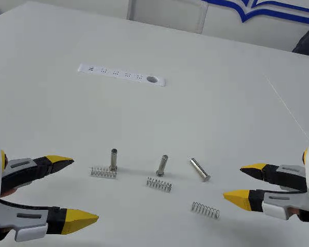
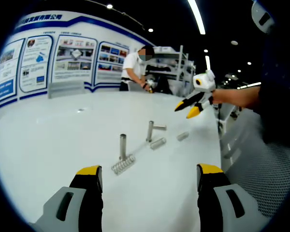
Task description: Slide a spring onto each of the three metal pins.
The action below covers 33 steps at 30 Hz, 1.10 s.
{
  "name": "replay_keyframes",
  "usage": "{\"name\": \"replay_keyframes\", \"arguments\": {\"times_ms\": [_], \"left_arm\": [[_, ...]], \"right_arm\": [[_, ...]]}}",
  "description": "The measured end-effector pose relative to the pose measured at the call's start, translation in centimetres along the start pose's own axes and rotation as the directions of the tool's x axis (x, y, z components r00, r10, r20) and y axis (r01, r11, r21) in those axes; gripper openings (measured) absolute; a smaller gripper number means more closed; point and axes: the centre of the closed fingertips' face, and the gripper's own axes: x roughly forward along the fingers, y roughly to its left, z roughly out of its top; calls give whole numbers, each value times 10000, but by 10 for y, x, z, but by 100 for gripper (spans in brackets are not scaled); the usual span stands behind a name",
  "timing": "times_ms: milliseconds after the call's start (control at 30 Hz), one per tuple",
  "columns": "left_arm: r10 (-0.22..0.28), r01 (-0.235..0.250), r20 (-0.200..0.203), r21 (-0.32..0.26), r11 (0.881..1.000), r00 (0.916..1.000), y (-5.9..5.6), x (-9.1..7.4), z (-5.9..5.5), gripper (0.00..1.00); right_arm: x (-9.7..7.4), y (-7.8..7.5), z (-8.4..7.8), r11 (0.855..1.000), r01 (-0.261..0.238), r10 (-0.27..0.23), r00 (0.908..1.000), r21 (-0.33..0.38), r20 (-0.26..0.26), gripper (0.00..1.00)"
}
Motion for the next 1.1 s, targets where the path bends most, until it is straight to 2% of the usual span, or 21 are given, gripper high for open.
{"name": "replay_keyframes", "arguments": {"times_ms": [267, 400, 533, 1100], "left_arm": [[46, -46, -28, -2, 10000, 10000, 0, -2, -1, 81], [64, -64, -35, -20, 10000, 10000, -1, -2, -1, 81], [62, -62, -13, -40, 10000, 10000, -1, -1, -1, 80], [-38, 37, -70, -150, 9999, 10000, -2, 1, -4, 79]], "right_arm": [[18, -7, 11, 9997, 257, -254, 9986, 53, -460, 36], [28, -10, 12, 9995, 328, -324, 9958, 34, -860, 33], [36, -14, 16, 9991, 396, -381, 9939, 126, -1032, 30], [69, -21, 17, 9986, 452, -376, 9734, 283, -2259, 20]]}}
